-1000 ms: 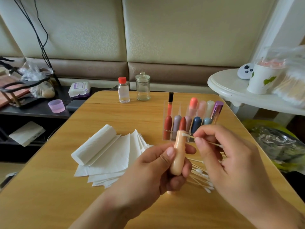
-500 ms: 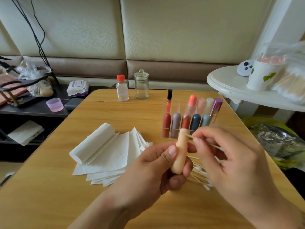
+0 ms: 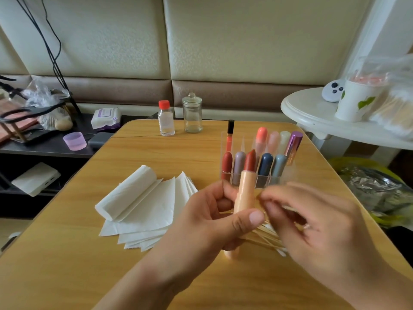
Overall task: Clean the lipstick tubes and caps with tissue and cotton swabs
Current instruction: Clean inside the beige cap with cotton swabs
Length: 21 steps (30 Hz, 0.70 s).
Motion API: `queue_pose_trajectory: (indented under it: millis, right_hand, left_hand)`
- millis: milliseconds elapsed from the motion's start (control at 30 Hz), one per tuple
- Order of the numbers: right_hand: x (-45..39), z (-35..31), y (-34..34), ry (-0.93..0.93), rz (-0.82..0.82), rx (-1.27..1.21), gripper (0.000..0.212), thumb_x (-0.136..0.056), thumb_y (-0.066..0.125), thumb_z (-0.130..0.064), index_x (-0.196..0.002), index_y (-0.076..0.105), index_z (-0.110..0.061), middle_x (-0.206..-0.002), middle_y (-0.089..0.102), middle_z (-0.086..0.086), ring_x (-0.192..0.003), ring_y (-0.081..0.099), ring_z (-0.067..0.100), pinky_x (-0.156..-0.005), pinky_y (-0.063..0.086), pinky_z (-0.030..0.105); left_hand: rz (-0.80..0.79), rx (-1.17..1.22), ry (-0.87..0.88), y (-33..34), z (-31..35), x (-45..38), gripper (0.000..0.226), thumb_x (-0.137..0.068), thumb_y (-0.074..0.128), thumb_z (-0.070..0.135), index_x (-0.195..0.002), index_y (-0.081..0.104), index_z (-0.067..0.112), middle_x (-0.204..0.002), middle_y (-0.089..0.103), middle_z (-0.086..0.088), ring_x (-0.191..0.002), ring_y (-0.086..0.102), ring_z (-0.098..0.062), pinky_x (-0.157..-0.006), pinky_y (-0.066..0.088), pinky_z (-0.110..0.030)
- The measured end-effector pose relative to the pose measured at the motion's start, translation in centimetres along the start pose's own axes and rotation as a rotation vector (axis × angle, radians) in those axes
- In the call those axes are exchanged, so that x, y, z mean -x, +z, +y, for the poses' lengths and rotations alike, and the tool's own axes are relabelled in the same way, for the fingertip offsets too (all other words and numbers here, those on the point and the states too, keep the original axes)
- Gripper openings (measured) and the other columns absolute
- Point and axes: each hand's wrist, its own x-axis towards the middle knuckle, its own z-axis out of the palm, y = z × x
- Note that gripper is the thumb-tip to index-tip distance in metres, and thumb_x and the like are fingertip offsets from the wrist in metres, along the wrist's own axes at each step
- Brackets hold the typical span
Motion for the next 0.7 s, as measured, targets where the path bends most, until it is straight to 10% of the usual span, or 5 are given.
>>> queue_pose_trajectory:
  millis: [700]
  right_hand:
    - [-0.05, -0.61, -0.46, -0.028, 0.091, 0.000, 0.010, -0.090, 0.070, -0.011, -0.084, 0.077, -0.006, -0.073, 0.070, 0.001, -0.062, 0.062, 0.014, -0.059, 0.049, 0.024]
  left_hand:
    - [-0.256, 0.180, -0.035, 0.17, -0.33, -0.02, 0.031, -0.097, 0.042, 0.026, -0.101, 0.065, 0.004, -0.081, 0.058, -0.010, -0.059, 0.045, -0.013, -0.057, 0.029, -0.027]
